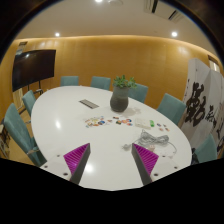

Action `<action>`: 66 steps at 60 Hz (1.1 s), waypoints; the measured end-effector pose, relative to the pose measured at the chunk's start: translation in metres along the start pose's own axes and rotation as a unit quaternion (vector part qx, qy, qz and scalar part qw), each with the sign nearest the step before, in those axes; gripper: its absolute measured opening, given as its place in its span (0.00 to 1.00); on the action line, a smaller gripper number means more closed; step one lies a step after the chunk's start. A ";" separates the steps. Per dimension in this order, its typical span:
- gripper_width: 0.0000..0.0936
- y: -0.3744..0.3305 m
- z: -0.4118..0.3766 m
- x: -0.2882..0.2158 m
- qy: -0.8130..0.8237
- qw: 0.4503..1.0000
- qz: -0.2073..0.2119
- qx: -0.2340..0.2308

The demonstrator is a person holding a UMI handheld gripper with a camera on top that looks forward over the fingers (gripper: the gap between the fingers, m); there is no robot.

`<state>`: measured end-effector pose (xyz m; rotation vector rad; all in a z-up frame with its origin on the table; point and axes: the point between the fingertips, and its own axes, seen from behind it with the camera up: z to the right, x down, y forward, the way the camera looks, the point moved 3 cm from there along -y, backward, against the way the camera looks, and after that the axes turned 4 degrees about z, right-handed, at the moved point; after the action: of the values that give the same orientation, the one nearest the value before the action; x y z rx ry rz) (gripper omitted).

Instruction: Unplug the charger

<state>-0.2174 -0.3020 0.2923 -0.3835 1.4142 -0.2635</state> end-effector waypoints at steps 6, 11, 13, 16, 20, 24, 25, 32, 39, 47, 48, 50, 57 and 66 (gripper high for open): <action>0.93 0.000 0.006 0.008 -0.008 1.000 0.005 0.002; 0.93 0.001 0.013 0.017 -0.023 1.000 0.015 0.006; 0.93 0.006 0.016 0.026 -0.024 0.999 0.021 0.007; 0.93 0.007 0.019 0.035 -0.025 0.999 0.026 0.004; 0.93 0.004 0.024 0.047 -0.019 0.999 0.031 -0.003; 0.93 0.006 0.031 0.065 -0.010 0.999 0.034 -0.011; 0.93 0.006 0.033 0.069 -0.009 0.999 0.035 -0.012; 0.93 0.017 0.059 0.105 0.001 0.999 0.040 -0.008; 0.93 0.041 0.098 0.138 0.025 0.999 0.033 0.008; 0.93 0.084 0.148 0.161 0.044 0.998 0.027 0.033; 0.93 0.091 0.154 0.163 0.046 0.998 0.027 0.038; 0.93 0.106 0.167 0.165 0.050 0.997 0.029 0.046; 0.93 0.159 0.202 0.166 0.071 0.995 0.037 0.064; 0.93 0.227 0.235 0.162 0.091 0.992 0.041 0.074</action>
<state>0.0268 -0.1363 0.0782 -0.1823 1.5753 -0.3415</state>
